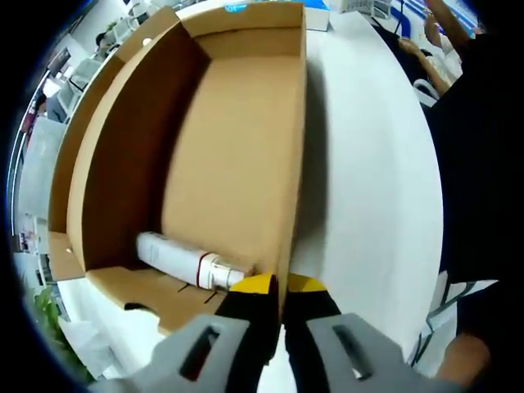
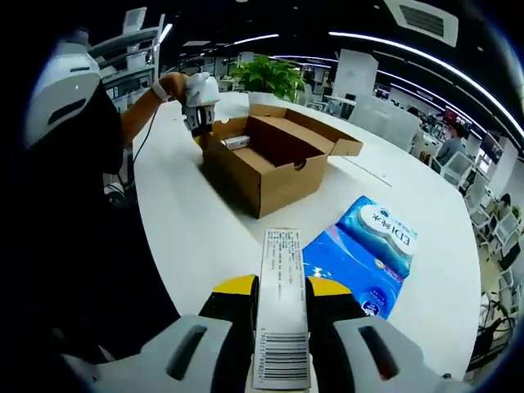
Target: Operate the shoe box by opening the lid, removing the specified soft item, and placing it in the target area until the item is outside and the box remains undamaged.
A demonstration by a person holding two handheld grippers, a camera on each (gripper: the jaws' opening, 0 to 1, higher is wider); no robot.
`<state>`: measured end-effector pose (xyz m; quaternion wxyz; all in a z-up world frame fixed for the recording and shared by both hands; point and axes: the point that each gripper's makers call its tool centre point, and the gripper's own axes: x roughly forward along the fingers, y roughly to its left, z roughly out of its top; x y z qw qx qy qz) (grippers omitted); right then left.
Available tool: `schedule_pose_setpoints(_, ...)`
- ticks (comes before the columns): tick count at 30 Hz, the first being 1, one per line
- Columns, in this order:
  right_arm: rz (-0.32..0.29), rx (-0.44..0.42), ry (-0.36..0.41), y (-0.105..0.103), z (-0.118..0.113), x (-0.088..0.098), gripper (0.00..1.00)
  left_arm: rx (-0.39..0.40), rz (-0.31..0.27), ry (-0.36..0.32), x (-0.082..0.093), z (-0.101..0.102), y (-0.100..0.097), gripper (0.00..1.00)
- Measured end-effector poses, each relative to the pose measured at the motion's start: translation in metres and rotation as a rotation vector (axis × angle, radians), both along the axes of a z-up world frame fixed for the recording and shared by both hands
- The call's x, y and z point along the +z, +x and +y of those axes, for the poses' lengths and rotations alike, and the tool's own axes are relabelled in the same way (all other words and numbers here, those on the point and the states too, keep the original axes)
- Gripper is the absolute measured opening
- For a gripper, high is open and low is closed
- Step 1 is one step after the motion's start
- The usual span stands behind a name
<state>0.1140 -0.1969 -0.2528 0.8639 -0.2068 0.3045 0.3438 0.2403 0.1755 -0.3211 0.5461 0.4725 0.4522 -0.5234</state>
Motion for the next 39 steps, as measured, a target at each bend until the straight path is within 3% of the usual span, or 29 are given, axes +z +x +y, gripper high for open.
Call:
schedule_pose_setpoints(2,-0.031,0.088,-0.03,-0.002,0.002,-0.002,0.21,-0.002,-0.001,-0.001,0.0,0.0,0.0,0.02)
schedule_pose_setpoints(5,-0.008,0.089,-0.022,-0.003,-0.003,-0.01,0.21,-0.002,-0.002,-0.001,0.0,0.0,0.001,0.02)
schedule_pose_setpoints(8,0.0,0.145,-0.044,-0.006,-0.006,-0.018,0.21,-0.002,-0.002,0.0,-0.001,0.001,0.001,0.02)
schedule_pose_setpoints(10,0.001,0.219,-0.065,-0.011,-0.002,-0.024,0.21,-0.002,-0.002,-0.002,-0.001,0.001,0.002,0.02)
schedule_pose_setpoints(15,0.03,0.268,-0.154,-0.011,-0.004,-0.04,0.21,0.0,-0.001,0.001,-0.001,0.001,0.002,0.02)
schedule_pose_setpoints(24,-0.018,0.409,-0.204,-0.009,0.005,-0.043,0.21,0.003,-0.002,0.002,-0.001,0.002,0.002,0.02)
schedule_pose_setpoints(27,-0.026,0.425,-0.226,-0.009,0.003,-0.049,0.21,0.004,-0.004,0.001,-0.001,0.002,0.002,0.02)
schedule_pose_setpoints(29,-0.031,0.433,-0.3,-0.01,-0.006,-0.057,0.21,0.001,-0.01,0.003,-0.001,0.002,0.002,0.03)
schedule_pose_setpoints(36,-0.044,0.413,-0.267,-0.017,-0.007,-0.06,0.21,-0.003,-0.019,0.016,-0.001,0.002,0.002,0.03)
schedule_pose_setpoints(39,-0.066,0.434,-0.305,-0.016,-0.011,-0.061,0.21,-0.003,-0.017,0.02,-0.001,0.002,0.001,0.03)
